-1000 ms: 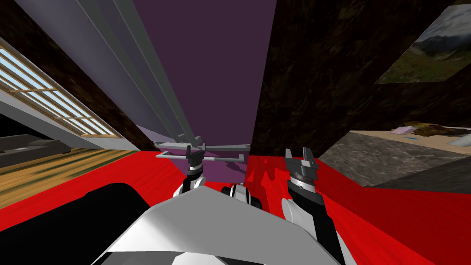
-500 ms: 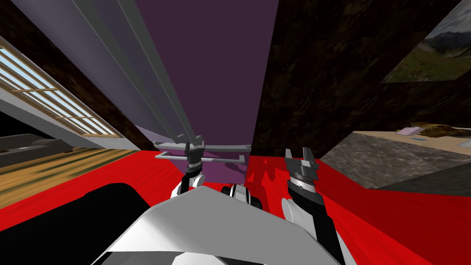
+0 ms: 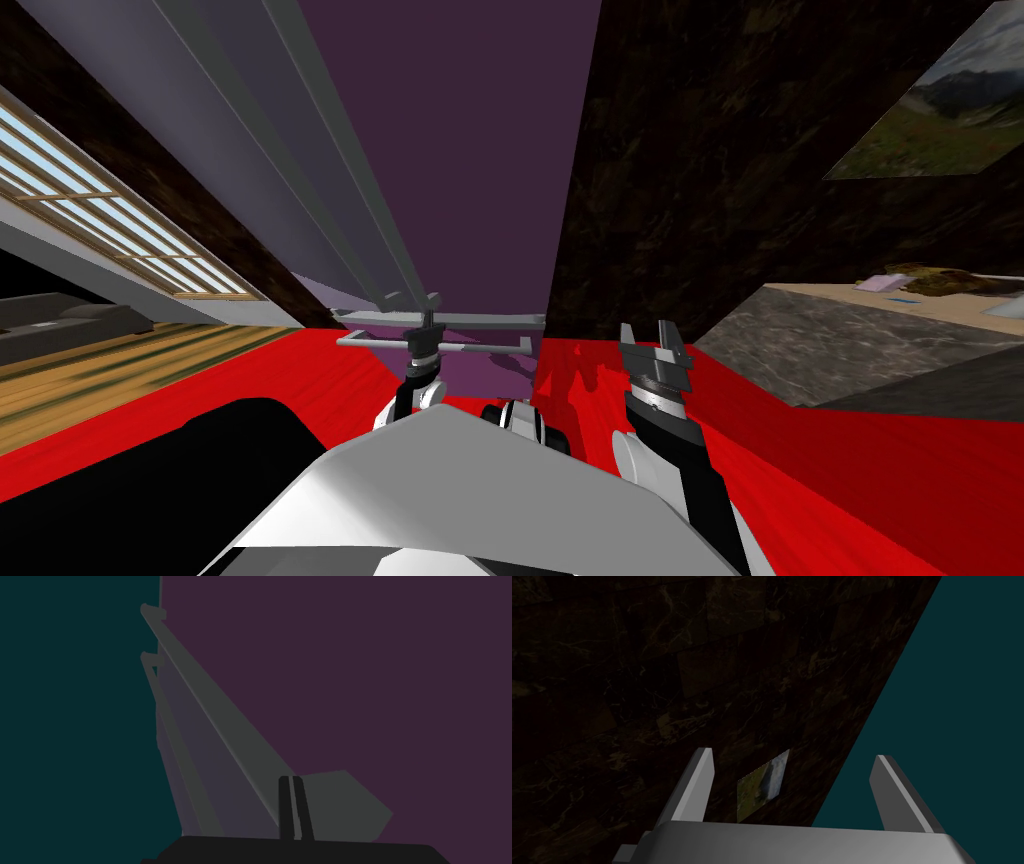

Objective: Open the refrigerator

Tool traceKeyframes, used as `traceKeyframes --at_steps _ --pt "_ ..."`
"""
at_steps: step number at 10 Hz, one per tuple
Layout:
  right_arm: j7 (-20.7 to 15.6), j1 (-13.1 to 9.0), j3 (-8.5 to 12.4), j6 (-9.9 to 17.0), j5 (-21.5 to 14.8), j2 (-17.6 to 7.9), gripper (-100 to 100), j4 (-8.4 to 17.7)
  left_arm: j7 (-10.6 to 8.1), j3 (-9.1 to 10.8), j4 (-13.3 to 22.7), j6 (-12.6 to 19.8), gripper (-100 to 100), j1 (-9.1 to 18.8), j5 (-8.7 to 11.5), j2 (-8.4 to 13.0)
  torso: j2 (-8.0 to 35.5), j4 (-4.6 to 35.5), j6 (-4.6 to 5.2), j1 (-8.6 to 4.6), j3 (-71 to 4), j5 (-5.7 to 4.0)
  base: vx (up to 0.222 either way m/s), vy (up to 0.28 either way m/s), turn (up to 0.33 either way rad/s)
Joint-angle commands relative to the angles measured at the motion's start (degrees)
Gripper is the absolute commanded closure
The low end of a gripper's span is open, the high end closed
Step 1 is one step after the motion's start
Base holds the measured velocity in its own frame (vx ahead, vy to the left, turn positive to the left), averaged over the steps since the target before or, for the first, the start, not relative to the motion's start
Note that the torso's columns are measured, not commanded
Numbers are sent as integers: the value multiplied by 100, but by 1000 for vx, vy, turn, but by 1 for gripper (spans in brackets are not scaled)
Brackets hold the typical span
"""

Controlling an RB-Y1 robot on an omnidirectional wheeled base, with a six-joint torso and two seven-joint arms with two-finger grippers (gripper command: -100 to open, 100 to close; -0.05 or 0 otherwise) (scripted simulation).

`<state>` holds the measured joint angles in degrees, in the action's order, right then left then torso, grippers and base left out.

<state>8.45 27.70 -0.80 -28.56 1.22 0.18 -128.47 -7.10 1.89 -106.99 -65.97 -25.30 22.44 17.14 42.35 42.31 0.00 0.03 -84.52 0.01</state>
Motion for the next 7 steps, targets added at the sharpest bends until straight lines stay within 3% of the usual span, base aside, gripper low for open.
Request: traceKeyframes --at_steps 1,2,7 --pt "0 0 0 0 0 0 0 0 -11 -38 146 -132 100 13 -52 -35 -7 -2 0 -3 -4 -1 -15 5 -5" --pt "0 0 0 0 0 0 0 0 -118 -153 287 -273 -100 49 -122 -3 -14 -4 0 -6 -9 -2 0 108 -140" --pt "0 1 0 0 0 0 0 0 -53 32 -188 190 -100 40 77 143 -93 -29 12 20 -64 5 9 -1 9"
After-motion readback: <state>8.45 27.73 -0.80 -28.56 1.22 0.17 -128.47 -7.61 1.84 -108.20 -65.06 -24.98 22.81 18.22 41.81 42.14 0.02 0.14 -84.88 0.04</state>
